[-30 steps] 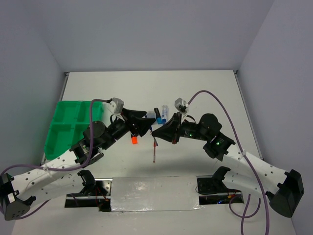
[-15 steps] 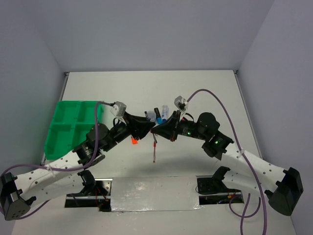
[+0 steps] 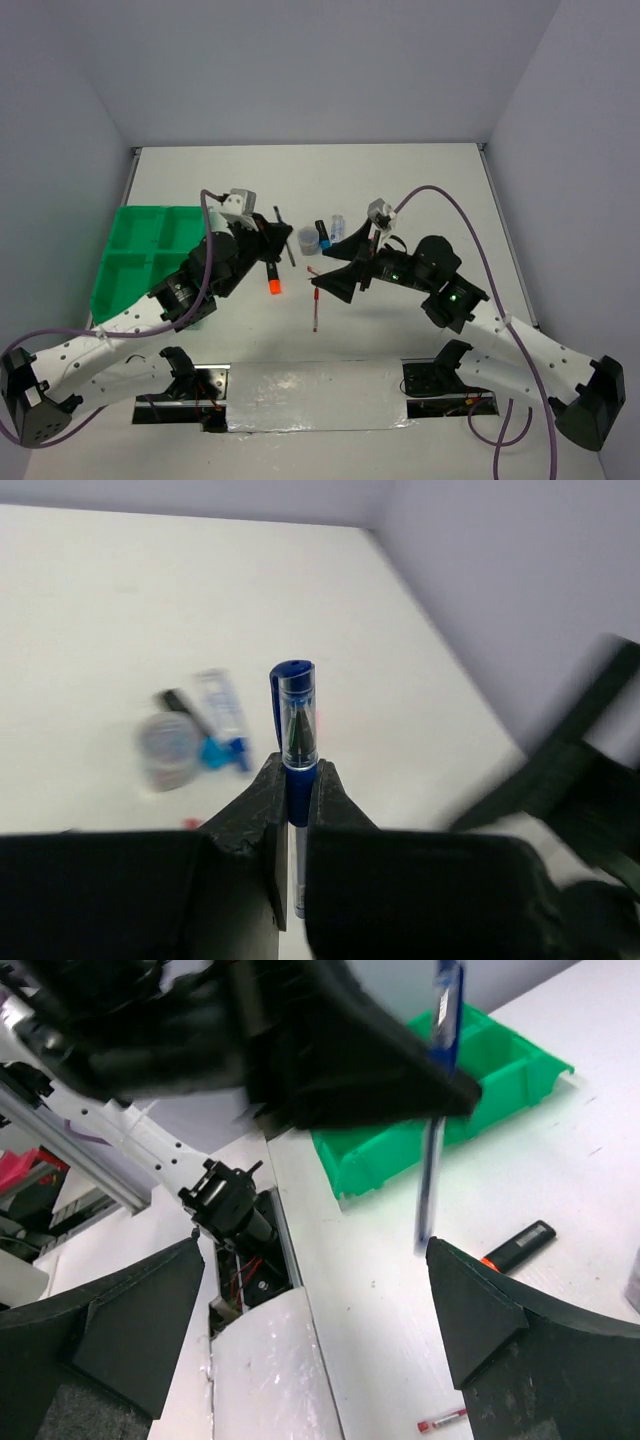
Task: Sort the stationery into containers
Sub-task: Place the pen in the storage box.
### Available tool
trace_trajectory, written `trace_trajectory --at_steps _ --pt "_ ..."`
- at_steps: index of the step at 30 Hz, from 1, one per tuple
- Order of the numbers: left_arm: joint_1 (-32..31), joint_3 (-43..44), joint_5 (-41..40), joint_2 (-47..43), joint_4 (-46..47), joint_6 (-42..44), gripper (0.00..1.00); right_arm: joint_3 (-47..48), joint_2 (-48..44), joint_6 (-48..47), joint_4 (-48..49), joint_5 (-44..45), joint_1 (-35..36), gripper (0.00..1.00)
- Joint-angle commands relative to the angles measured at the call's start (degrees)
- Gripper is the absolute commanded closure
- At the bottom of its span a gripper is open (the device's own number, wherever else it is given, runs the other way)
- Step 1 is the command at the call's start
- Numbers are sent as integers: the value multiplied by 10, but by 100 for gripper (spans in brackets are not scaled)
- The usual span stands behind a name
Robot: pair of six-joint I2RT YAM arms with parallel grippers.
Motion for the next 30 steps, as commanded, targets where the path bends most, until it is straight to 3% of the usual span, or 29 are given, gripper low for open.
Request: trace_trajectory --at_steps 1,8,11,12,13,17,19,26,30 --pt "51 52 -199 9 -113 31 100 -23 -58 -24 -14 18 1 0" --pt "182 78 -279 50 -172 162 100 -34 -160 -59 -117 66 1 0" --pt "243 68 -269 51 -219 210 100 -38 -188 -68 -138 74 0 0" --pt "296 35 -246 29 -213 237 100 -44 -203 -67 -137 67 0 0" --pt "297 35 -246 17 -213 237 100 -47 -203 -66 -135 67 0 0" --pt "397 7 -251 -31 -258 186 100 -61 -220 -63 -121 50 1 0" --pt "419 -15 -259 -53 -263 168 100 -67 -221 -60 -109 37 0 0" --pt "429 -77 -239 -37 -263 49 95 -73 -197 -58 -85 12 0 0" --pt "429 -104 -254 -9 -265 -5 98 -73 -199 -64 -89 9 0 0"
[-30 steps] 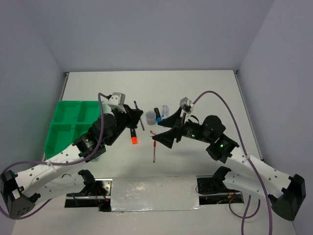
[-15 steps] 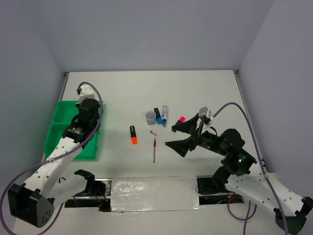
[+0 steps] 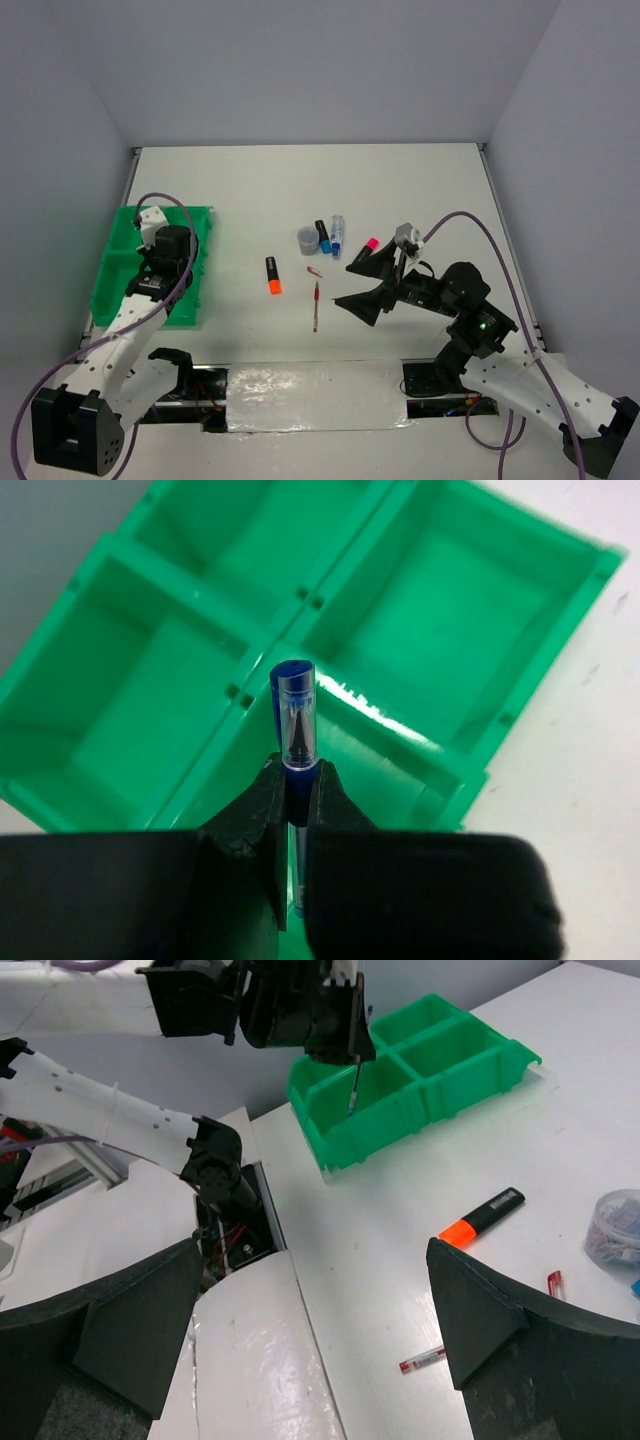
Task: Sort the stationery into containers
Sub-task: Place the pen in the storage box.
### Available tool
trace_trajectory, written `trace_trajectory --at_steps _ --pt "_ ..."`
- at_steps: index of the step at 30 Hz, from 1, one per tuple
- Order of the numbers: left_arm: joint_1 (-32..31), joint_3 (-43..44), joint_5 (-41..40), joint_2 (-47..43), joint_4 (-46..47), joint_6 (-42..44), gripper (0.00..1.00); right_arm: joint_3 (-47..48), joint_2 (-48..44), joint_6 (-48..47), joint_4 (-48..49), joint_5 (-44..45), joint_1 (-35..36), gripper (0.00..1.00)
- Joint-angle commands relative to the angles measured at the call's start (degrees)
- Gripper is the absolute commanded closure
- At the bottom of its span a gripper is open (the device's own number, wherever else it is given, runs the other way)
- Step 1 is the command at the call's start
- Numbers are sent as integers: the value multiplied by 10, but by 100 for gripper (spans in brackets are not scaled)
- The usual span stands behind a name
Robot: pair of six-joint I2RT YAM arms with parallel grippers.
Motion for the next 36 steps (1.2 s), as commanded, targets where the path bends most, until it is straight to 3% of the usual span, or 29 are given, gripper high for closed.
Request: trace_trajectory --at_steps 1,3,9,13,18,27,29,30,31,36 --pt "4 -20 -20 12 6 -80 98 -1 -1 -12 24 -13 0 0" --pt "4 -45 -30 9 18 -102 97 -2 -3 -18 21 -10 0 0" --pt "4 -79 -42 14 23 -160 79 -1 13 -18 28 -8 0 0" --pt "4 -81 -47 8 14 -172 61 4 32 -16 36 -11 0 0" --pt "4 -80 -42 -3 7 -180 45 6 49 -12 50 -14 1 0" --pt "4 -39 -22 -18 -31 -179 35 8 57 -7 53 -6 0 0" --pt "4 -12 -13 -30 -57 -181 26 8 59 -2 52 5 0 0" --pt "3 -1 -5 -35 -66 -184 22 9 69 0 51 11 0 0" --pt "4 22 9 -41 -87 -191 1 13 77 16 42 38 1 0" --pt "3 138 73 -45 -196 -208 1 39 153 87 -34 193 9 0"
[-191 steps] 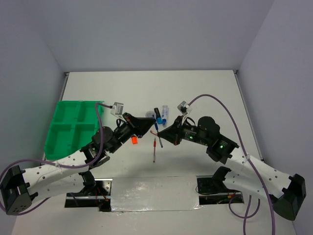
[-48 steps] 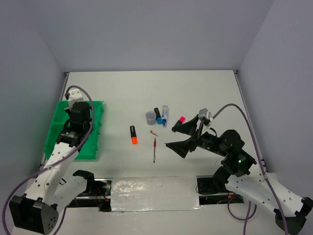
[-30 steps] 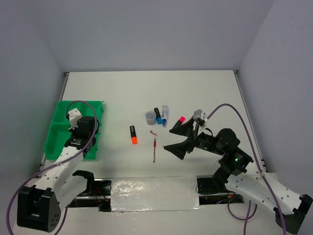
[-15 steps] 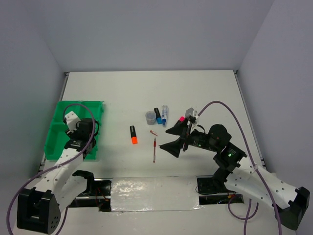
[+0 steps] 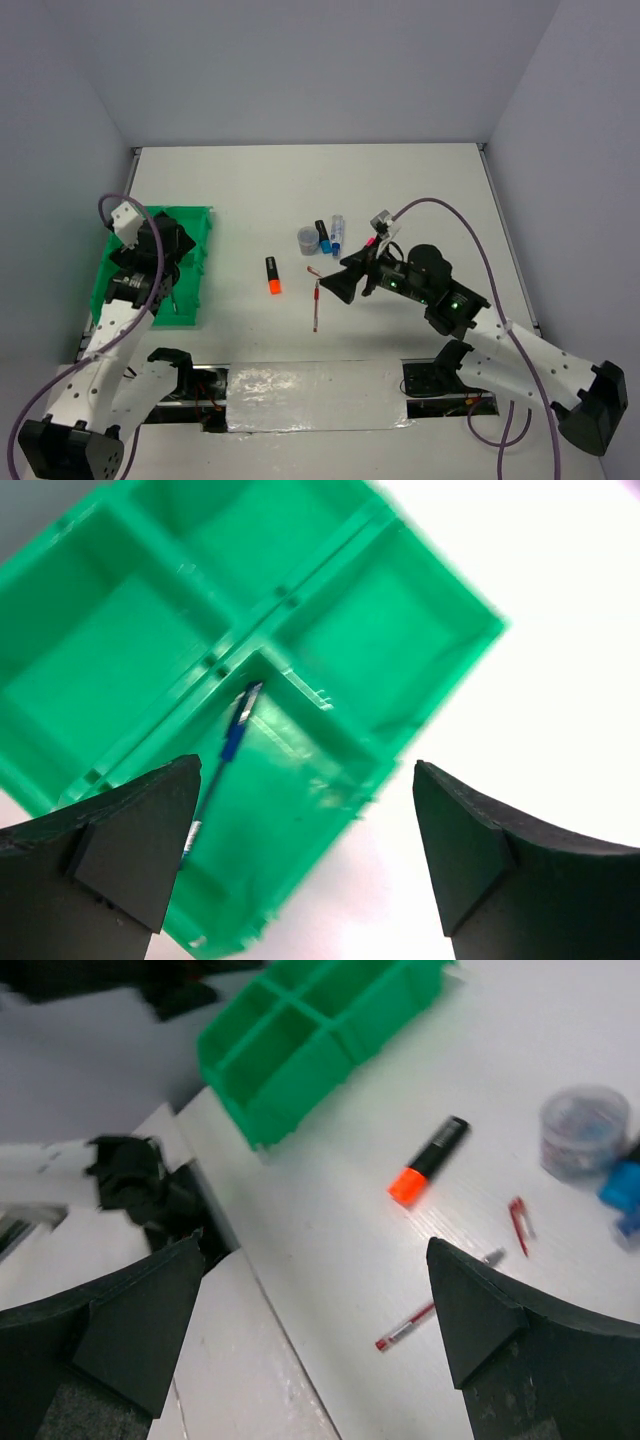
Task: Sort the stationery into containers
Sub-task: Place the pen in the storage box, then pick up the pen from the center of the board.
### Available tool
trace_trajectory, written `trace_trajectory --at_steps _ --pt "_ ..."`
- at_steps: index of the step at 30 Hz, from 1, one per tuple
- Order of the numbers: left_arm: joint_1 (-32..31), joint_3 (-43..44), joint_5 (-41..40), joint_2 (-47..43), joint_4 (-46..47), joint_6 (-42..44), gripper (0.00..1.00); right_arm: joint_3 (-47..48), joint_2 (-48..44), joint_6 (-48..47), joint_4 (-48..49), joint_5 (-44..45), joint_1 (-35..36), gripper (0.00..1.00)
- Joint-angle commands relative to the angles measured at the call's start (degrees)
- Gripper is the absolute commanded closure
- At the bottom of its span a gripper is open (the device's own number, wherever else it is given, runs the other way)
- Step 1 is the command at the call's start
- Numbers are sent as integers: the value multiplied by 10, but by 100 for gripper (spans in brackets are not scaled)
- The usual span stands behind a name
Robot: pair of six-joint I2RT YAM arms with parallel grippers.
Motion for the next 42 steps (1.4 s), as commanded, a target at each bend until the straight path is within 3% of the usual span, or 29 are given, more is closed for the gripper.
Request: trace_trajectory --at_steps 1,2,5,10,12,15,19,23,28,32,33,35,42 --pt "2 97 66 0 -109 12 1 30 45 65 -46 140 18 0" --pt "3 116 94 11 -130 34 1 32 66 71 -59 172 25 0" --pt "3 180 72 19 -245 62 1 53 121 96 -96 269 58 0" --pt "4 251 -154 -5 -425 -45 1 71 185 132 -96 322 78 0" --pt "4 279 -192 -25 -468 -72 1 71 204 138 -90 329 86 0" --pt "4 291 -180 -51 -425 -11 1 78 233 144 -78 340 91 0" --pt "4 286 -79 -63 -347 65 1 107 276 147 -113 356 91 0" --pt "4 269 100 -74 -282 79 1 130 314 149 -145 373 91 0" --pt "4 274 175 -70 -273 -5 1 155 337 165 -188 388 104 0" --pt "4 235 254 -86 -206 33 1 163 349 173 -198 416 120 0" --pt "4 221 307 -92 -187 47 1 170 355 163 -200 410 120 0" --pt "4 181 339 -114 -162 68 1 174 370 136 -192 391 120 0" --pt "4 134 392 -126 -166 156 1 204 407 -107 -134 242 120 1"
